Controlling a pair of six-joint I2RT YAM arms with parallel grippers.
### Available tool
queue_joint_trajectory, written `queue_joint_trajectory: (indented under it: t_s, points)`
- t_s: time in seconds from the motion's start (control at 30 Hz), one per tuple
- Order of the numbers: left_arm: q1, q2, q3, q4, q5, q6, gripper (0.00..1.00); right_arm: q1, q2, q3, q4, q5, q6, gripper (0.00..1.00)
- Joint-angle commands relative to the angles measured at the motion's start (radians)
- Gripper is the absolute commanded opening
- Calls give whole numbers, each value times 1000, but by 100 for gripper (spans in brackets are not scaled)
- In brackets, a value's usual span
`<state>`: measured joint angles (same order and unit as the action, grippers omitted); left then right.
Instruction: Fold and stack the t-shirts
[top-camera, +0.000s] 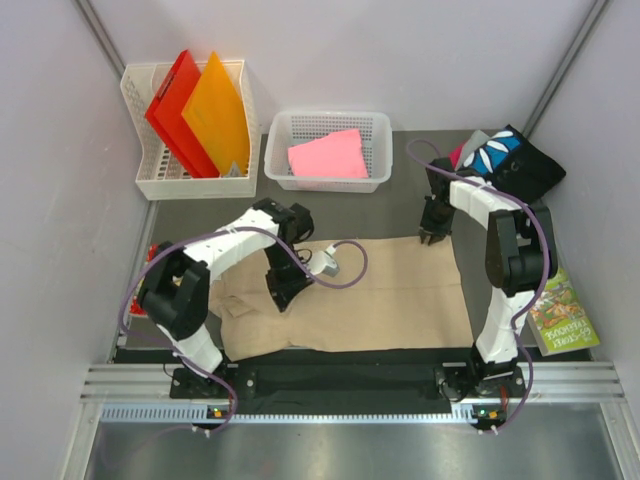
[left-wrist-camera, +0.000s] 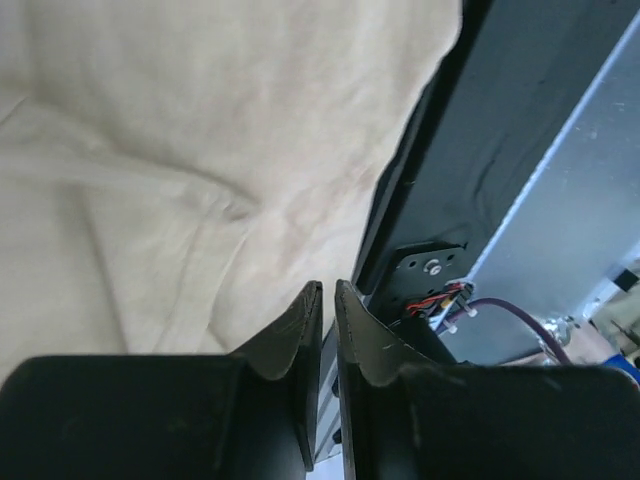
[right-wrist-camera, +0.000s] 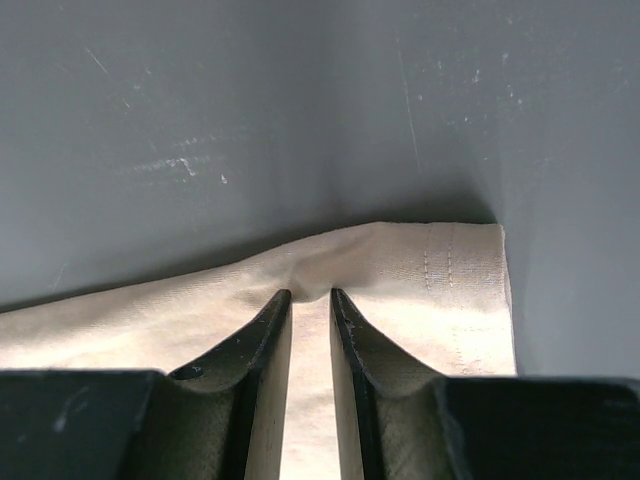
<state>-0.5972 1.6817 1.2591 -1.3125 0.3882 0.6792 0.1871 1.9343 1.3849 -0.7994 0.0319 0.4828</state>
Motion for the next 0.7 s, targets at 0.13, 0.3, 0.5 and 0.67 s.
queue_joint_trajectory:
  t_s: [0.13, 0.3, 0.5, 0.67]
  points:
    - [-122, 65, 32, -71, 184, -73, 15, 0, -51, -14, 16, 14, -7, 22]
    - [-121, 37, 34, 4, 85, -119, 14, -3, -61, -26, 19, 20, -15, 22]
    - [-115, -2, -82, 211, -156, -204, 29, -6, -67, -44, 25, 19, -18, 22]
    - [-115, 10, -132, 306, -261, -259, 33, -6, -72, -47, 26, 14, -18, 22]
